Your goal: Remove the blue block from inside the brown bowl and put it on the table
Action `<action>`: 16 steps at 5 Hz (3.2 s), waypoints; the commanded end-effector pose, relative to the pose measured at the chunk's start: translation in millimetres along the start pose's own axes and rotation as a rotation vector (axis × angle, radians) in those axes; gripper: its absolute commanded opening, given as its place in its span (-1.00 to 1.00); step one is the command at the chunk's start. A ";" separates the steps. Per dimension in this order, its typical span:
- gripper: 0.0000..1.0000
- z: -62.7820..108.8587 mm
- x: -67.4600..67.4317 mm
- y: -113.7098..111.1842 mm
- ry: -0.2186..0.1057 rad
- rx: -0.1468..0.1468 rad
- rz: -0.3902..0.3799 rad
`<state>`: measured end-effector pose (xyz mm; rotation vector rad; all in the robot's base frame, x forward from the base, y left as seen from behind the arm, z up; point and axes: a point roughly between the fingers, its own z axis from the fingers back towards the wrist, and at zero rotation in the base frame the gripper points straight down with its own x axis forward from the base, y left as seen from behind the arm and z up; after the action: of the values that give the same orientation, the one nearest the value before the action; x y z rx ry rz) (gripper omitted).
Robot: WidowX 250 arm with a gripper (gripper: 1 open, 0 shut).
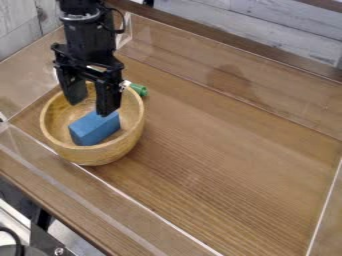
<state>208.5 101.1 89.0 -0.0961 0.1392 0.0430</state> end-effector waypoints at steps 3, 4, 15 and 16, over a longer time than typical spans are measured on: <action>1.00 5.1 4.7 6.0 -0.033 -0.006 0.004; 1.00 -2.8 4.2 7.0 -0.033 -0.011 -0.005; -1.00 -27.2 10.9 10.6 -0.092 -0.080 -0.063; -1.00 -23.9 10.8 10.4 -0.095 -0.085 -0.057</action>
<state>206.5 101.2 47.1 -0.2200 0.1050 -0.0091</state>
